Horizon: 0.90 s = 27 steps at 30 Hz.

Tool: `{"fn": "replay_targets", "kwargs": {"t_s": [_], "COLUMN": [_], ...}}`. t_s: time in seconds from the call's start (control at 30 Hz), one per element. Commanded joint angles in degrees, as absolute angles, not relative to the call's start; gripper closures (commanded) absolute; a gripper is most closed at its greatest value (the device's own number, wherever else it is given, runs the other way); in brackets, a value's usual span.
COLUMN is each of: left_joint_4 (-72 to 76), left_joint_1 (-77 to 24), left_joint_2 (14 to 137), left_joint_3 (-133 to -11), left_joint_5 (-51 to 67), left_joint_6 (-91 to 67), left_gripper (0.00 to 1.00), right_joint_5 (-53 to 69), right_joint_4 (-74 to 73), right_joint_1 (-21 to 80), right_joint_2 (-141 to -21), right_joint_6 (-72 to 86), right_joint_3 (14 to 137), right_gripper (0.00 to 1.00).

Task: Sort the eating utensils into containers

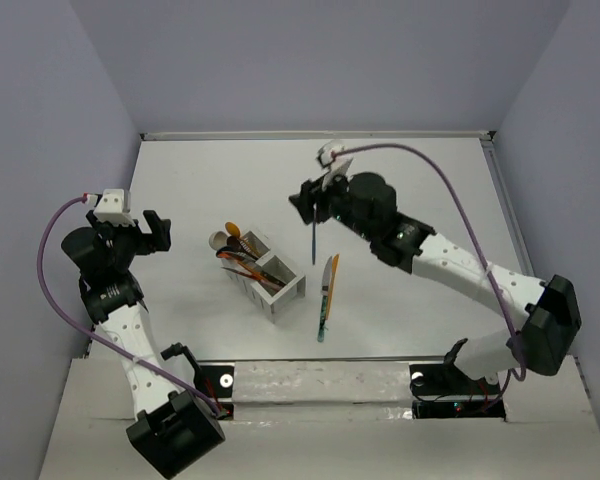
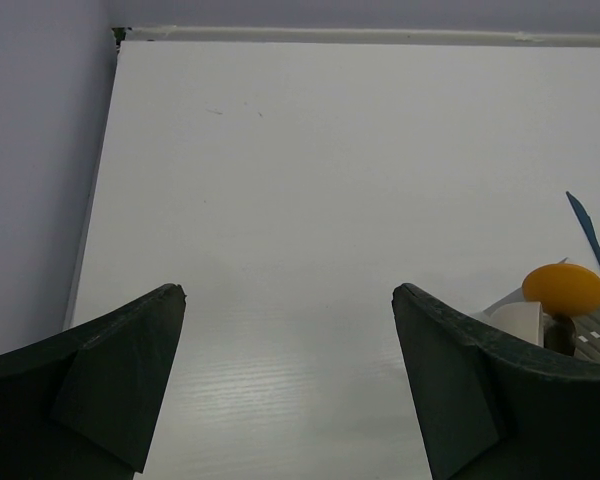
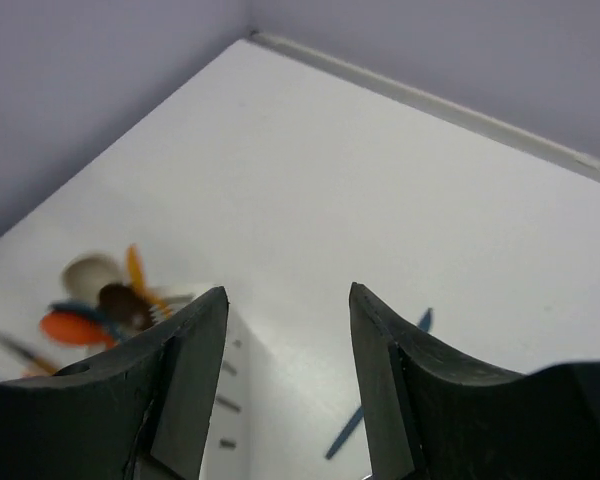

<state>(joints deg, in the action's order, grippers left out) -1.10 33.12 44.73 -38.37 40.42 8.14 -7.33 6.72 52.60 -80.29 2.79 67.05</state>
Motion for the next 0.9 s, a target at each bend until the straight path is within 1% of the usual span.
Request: {"fn": "replay_targets", "kwargs": {"t_s": [0.0, 0.03, 0.07, 0.1, 0.13, 0.17, 0.2, 0.23, 0.3, 0.33, 0.37, 0.4, 0.53, 0.6, 0.7, 0.8, 0.87], "left_joint_4": [0.6, 0.6, 0.6, 0.7, 0.8, 0.8, 0.9, 1.0, 1.0, 1.1, 1.1, 1.1, 1.3, 1.3, 1.4, 1.5, 1.6], "left_joint_1": [33.5, 33.4, 33.5, 33.5, 33.5, 33.4, 33.5, 33.4, 33.5, 33.5, 33.5, 33.4, 33.5, 33.5, 33.4, 33.5, 33.5], "left_joint_2": [43.2, 43.1, 43.0, 42.9, 42.7, 42.7, 42.7, 42.8, 42.8, 42.9, 42.9, 43.0, 42.9, 42.8, 42.8, 42.7, 42.7], "left_joint_3": [-40.4, -40.3, -40.3, -40.3, -40.3, -40.2, -40.2, -40.1, -40.1, -40.1, -40.2, -40.1, -40.1, -40.1, -40.1, -40.0, -39.8], "left_joint_5": [41.9, 42.0, 41.9, 41.9, 42.0, 42.0, 42.1, 42.1, 42.2, 42.3, 42.3, 42.4, 42.4, 42.4, 42.3, 42.4, 42.4], "left_joint_6": [8.6, 8.6, 8.7, 8.7, 8.7, 8.6, 8.5, 8.6, 8.5, 8.5, 8.4, 8.4, 8.4, 8.4, 8.4, 8.4, 8.4], "left_gripper": [0.04, 0.04, 0.04, 0.04, 0.04, 0.04, 0.04, 0.04, 0.04, 0.04, 0.04, 0.04, 0.04, 0.04, 0.04, 0.04, 0.04], "right_joint_5": [-5.5, -5.4, -6.1, -6.4, -6.7, -6.7, -5.3, -4.8, -4.5, -4.3, -4.1, -4.2, -5.7, -7.2, -9.1, -11.3, -11.9], "right_joint_4": [-13.7, -16.2, -20.9, -22.7, -24.2, -25.2, -26.6, -26.9, -27.5, -27.7, -28.1, -28.6, -31.0, -33.2, -35.6, -36.8, -37.1], "right_joint_1": [37.5, 36.4, 35.8, 35.8, 35.8, 35.8, 35.8, 35.8, 35.8, 35.8, 35.8, 35.8, 37.7, 38.4, 39.1, 39.6, 39.6], "right_joint_2": [-86.8, -89.4, -94.8, -97.4, -99.9, -101.9, -105.0, -106.2, -107.9, -109.2, -109.9, -110.3, -114.6, -116.8, -120.9, -123.6, -124.8], "right_joint_6": [18.9, 18.8, 18.7, 18.5, 18.0, 18.0, 18.2, 18.4, 18.2, 18.0, 17.2, 16.9, 15.0, 14.2, 14.1, 14.8, 14.7], "right_joint_3": [75.4, 79.2, 81.2, 83.0, 84.7, 86.0, 87.7, 88.1, 88.8, 88.9, 88.9, 89.3, 90.9, 93.2, 95.8, 98.2, 99.7], "right_gripper": [0.43, 0.43, 0.42, 0.42, 0.40, 0.31, 0.27, 0.01, 0.01, 0.05, 0.14, 0.18, 0.19, 0.24, 0.27, 0.34, 0.34]}}
